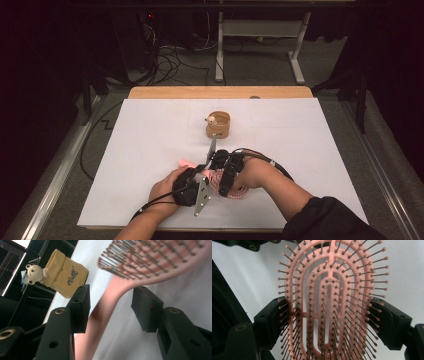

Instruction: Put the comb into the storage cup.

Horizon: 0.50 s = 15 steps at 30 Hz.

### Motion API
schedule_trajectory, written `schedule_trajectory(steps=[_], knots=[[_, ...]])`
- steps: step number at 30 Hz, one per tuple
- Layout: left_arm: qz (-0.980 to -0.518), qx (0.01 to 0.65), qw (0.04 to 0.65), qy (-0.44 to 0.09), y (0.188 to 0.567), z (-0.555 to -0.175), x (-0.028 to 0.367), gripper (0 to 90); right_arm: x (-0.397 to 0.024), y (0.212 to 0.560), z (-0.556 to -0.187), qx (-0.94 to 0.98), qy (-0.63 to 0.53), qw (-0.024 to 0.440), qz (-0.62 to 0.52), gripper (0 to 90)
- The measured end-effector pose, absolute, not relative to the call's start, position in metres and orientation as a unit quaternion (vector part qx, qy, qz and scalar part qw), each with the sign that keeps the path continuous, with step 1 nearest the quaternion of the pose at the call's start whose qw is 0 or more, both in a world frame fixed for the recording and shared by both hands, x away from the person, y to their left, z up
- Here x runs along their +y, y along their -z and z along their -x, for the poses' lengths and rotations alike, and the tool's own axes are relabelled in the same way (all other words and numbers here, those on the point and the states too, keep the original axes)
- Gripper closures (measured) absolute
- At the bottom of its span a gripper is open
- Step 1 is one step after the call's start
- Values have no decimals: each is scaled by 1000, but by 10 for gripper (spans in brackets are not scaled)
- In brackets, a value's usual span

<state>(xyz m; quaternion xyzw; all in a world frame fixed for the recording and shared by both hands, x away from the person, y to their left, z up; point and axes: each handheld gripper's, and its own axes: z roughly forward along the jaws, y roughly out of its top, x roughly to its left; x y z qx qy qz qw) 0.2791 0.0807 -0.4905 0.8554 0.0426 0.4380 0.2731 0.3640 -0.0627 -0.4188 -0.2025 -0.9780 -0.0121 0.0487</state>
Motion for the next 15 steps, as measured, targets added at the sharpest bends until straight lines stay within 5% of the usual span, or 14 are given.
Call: schedule_trajectory(steps=[15], knots=[[-854,19,262,-449,493,-276,77,559,-56,421,-367,-977,6,46,208,206]])
